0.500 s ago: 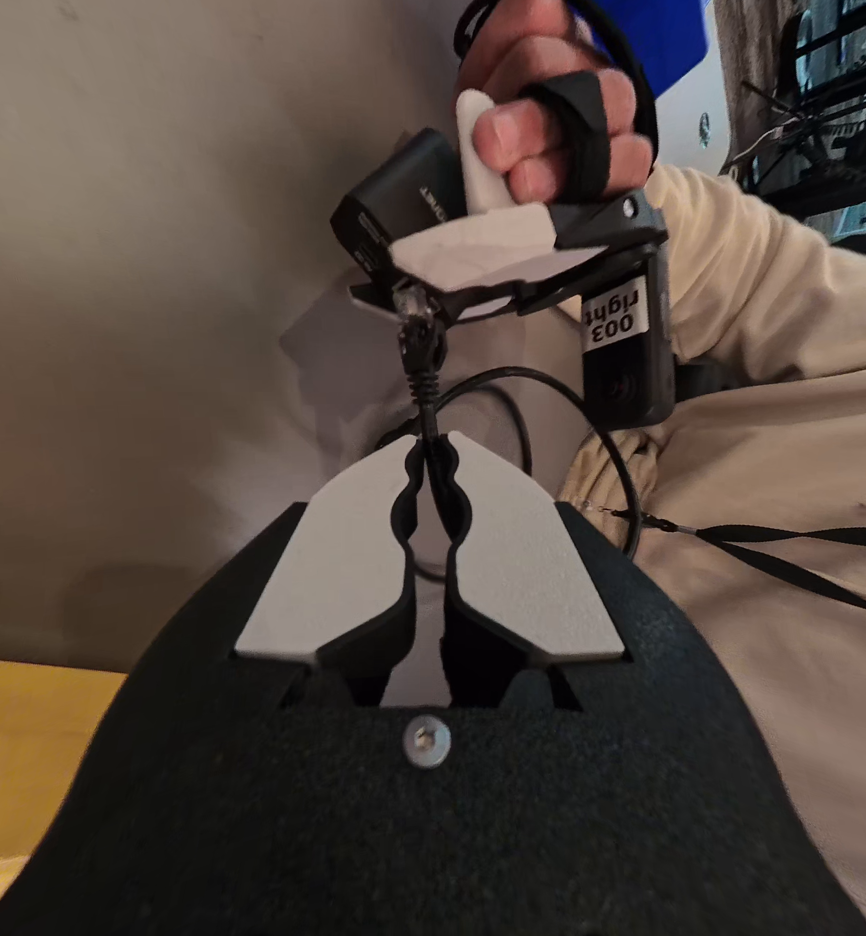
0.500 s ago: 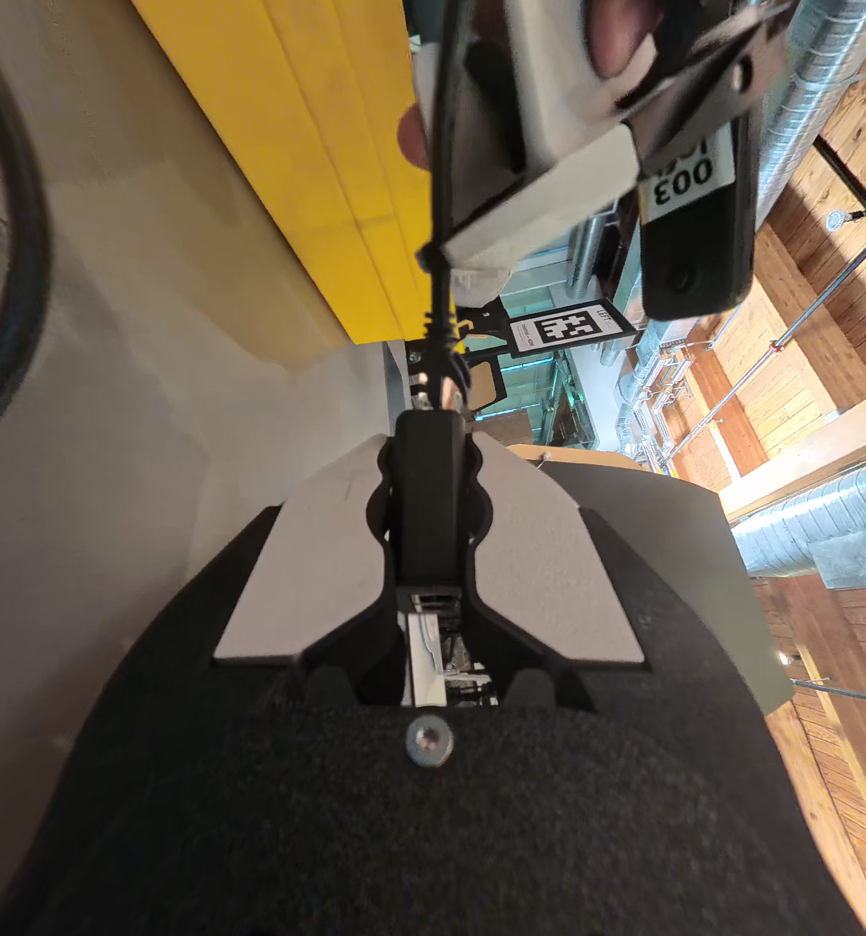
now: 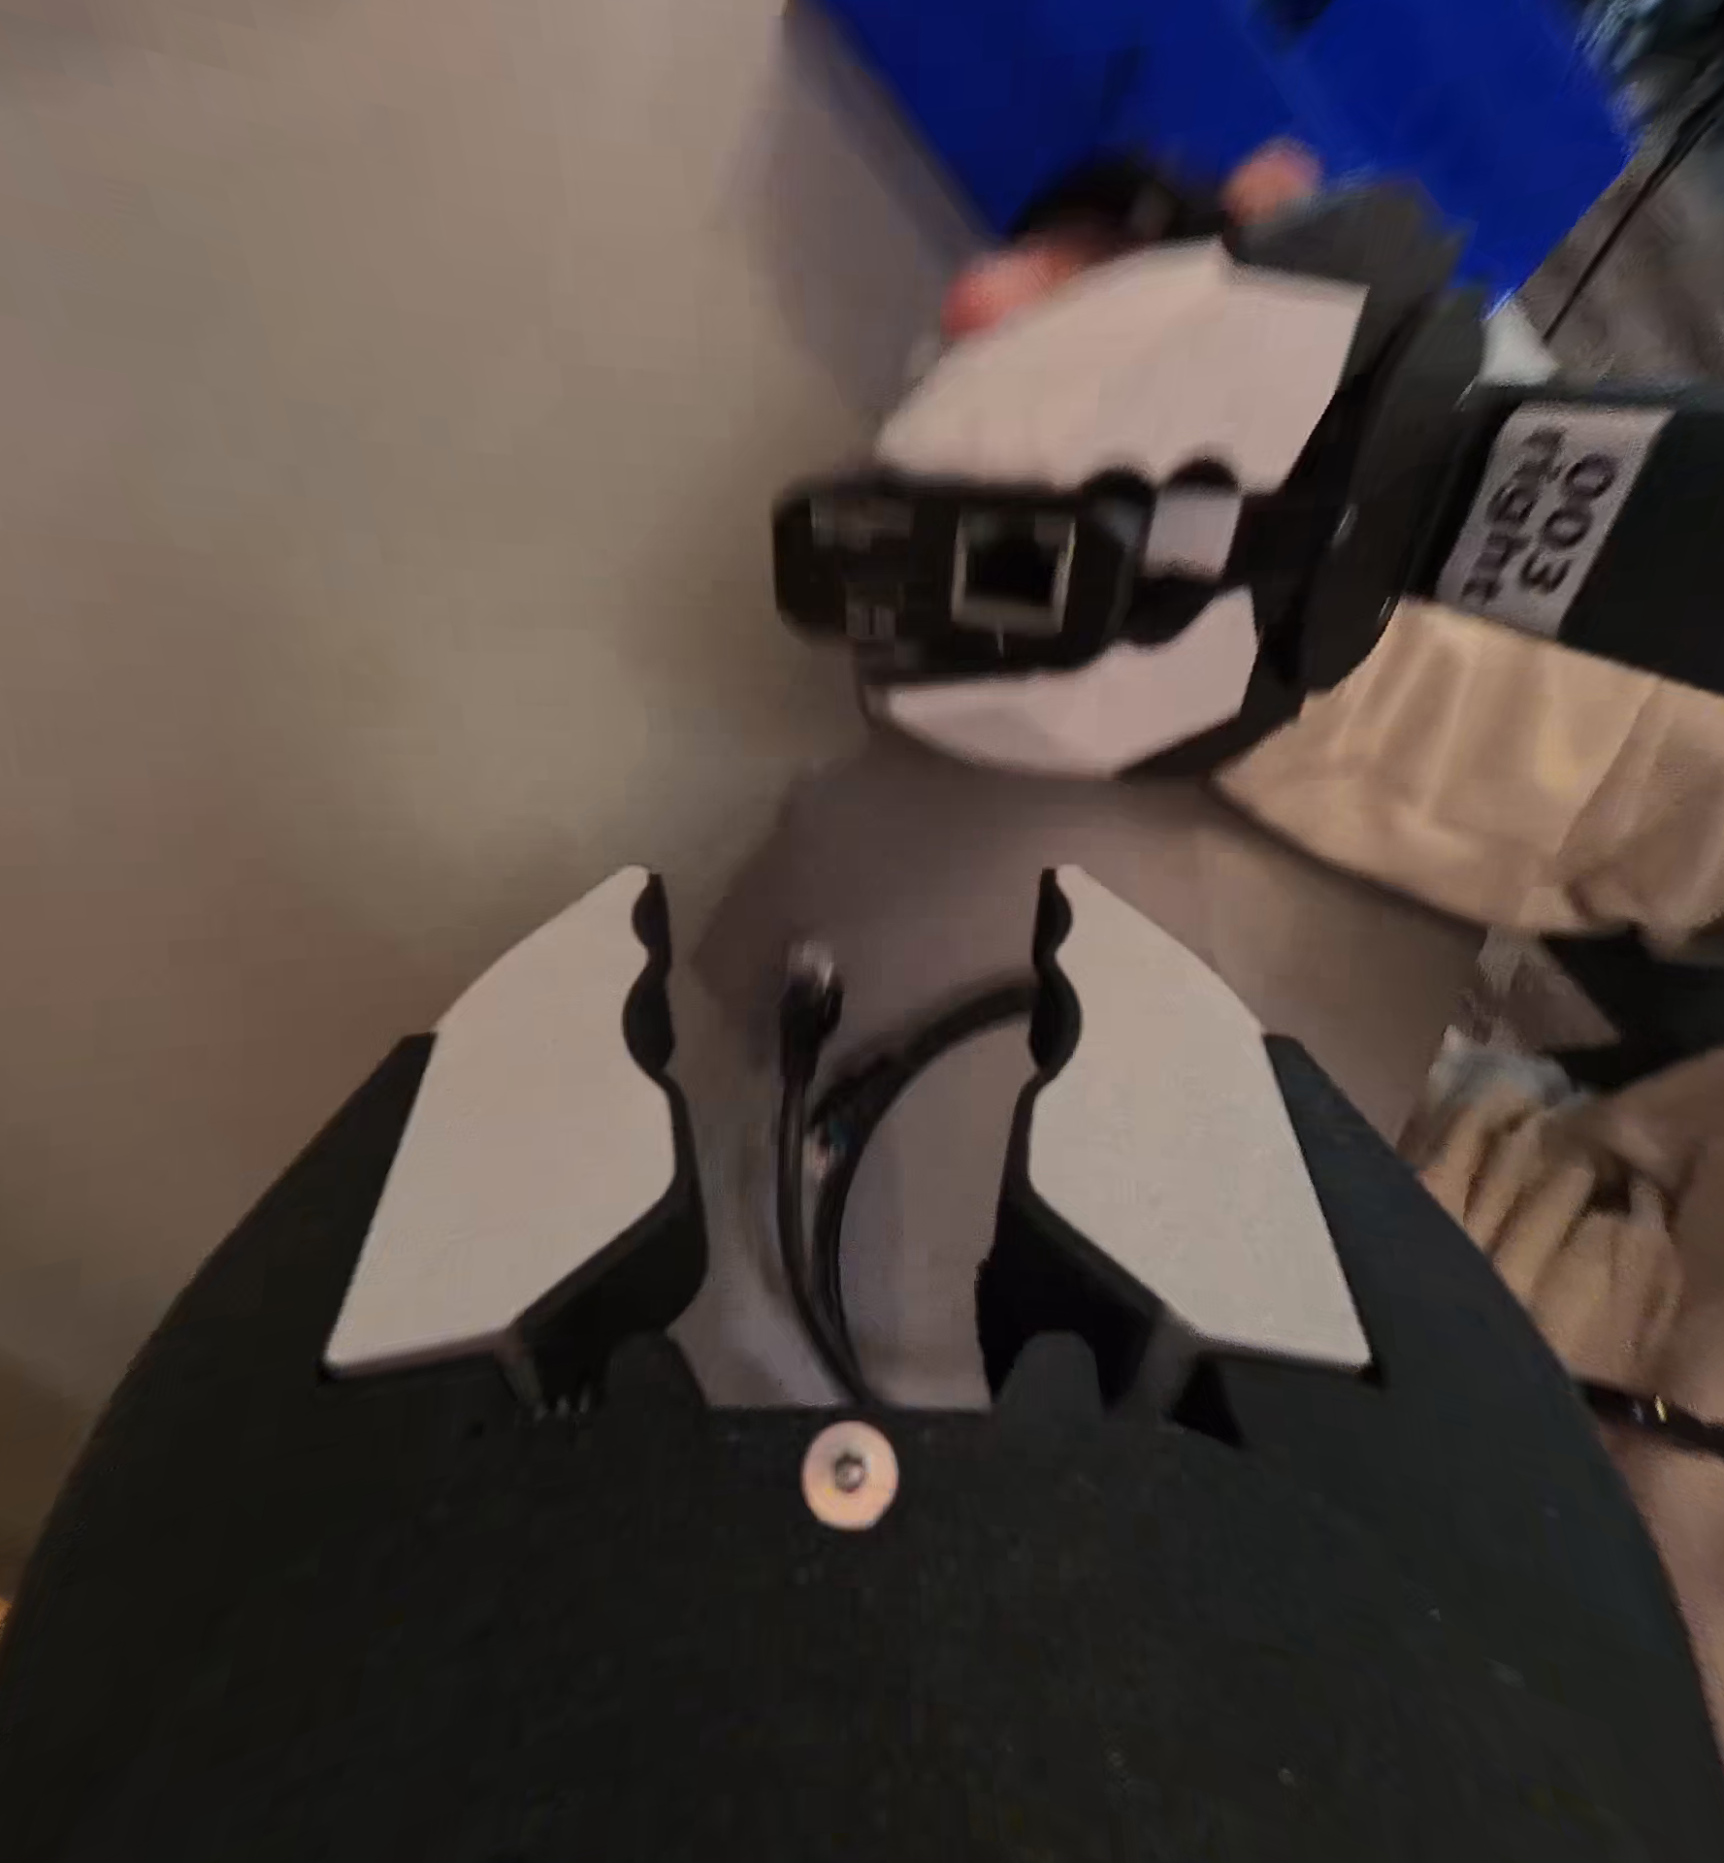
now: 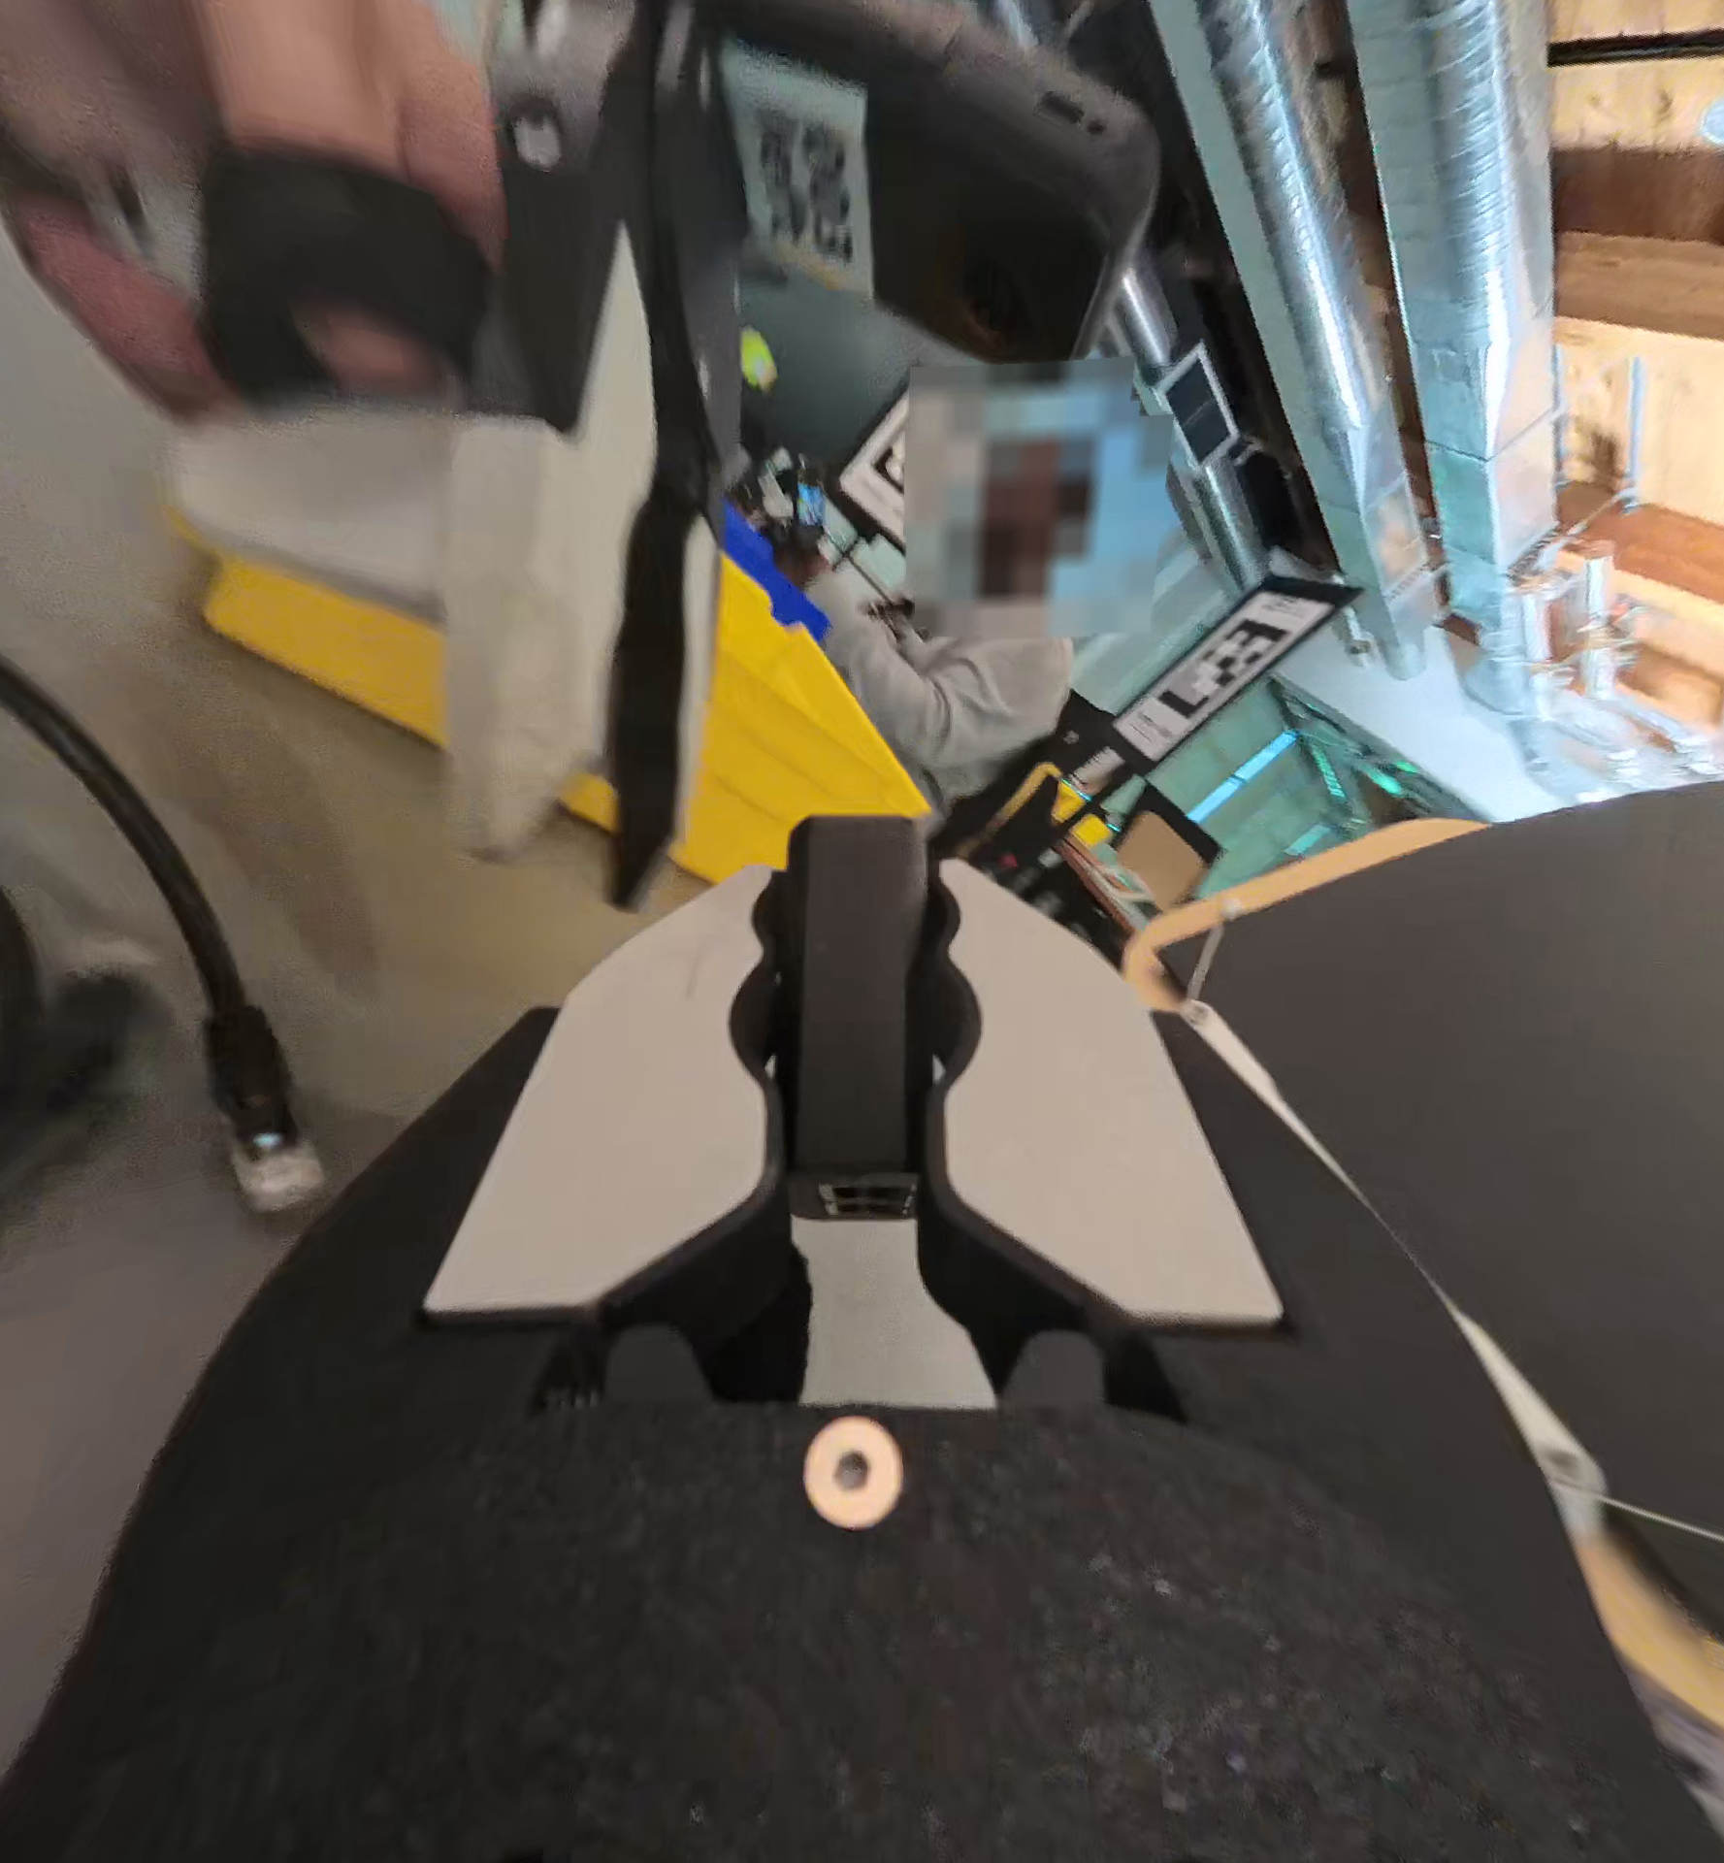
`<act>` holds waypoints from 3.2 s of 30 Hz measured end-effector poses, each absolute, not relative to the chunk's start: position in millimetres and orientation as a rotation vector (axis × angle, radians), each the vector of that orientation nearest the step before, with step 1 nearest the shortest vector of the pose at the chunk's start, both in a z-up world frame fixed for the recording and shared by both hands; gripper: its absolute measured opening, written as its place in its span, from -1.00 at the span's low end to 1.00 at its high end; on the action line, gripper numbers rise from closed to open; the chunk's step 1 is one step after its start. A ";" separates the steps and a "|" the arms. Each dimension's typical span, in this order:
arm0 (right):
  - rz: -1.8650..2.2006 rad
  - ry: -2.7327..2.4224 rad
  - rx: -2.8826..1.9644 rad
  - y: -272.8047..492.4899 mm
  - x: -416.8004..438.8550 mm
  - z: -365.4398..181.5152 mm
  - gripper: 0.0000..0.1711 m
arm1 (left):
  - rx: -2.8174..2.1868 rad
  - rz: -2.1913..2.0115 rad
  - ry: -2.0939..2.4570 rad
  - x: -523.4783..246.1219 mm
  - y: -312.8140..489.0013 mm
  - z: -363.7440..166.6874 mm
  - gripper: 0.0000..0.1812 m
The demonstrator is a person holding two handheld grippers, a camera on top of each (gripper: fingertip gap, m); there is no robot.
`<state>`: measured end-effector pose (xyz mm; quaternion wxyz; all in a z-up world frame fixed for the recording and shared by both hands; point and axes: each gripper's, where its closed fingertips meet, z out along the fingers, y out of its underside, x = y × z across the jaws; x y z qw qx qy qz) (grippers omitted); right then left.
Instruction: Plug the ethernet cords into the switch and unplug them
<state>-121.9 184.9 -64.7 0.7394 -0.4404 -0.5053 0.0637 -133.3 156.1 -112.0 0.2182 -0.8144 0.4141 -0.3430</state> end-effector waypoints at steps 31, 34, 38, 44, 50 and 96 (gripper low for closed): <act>-0.022 -1.336 -1.192 197.9 -145.2 -120.4 -0.71 | -2.163 -0.694 0.867 -135.4 191.6 -130.4 -0.32; -0.010 -1.349 -1.200 197.2 -145.7 -121.7 -0.71 | -2.145 -0.686 0.854 -135.9 191.4 -130.5 -0.32; -0.012 -1.345 -1.131 192.0 -144.3 -112.5 -0.72 | -2.139 -0.662 0.882 -136.0 186.4 -122.0 -0.31; -0.095 -1.230 -1.180 218.8 -110.4 -106.3 -0.72 | -2.151 -0.499 1.147 -157.2 144.3 -124.2 -0.48; -0.045 -1.160 -1.235 229.9 -100.7 -103.6 -0.72 | -2.197 -0.232 1.429 -187.4 115.6 -171.6 -0.68; -0.310 -1.217 -0.926 205.4 -122.5 -83.1 -0.72 | -2.248 -1.143 1.023 -181.9 141.6 -81.8 -1.00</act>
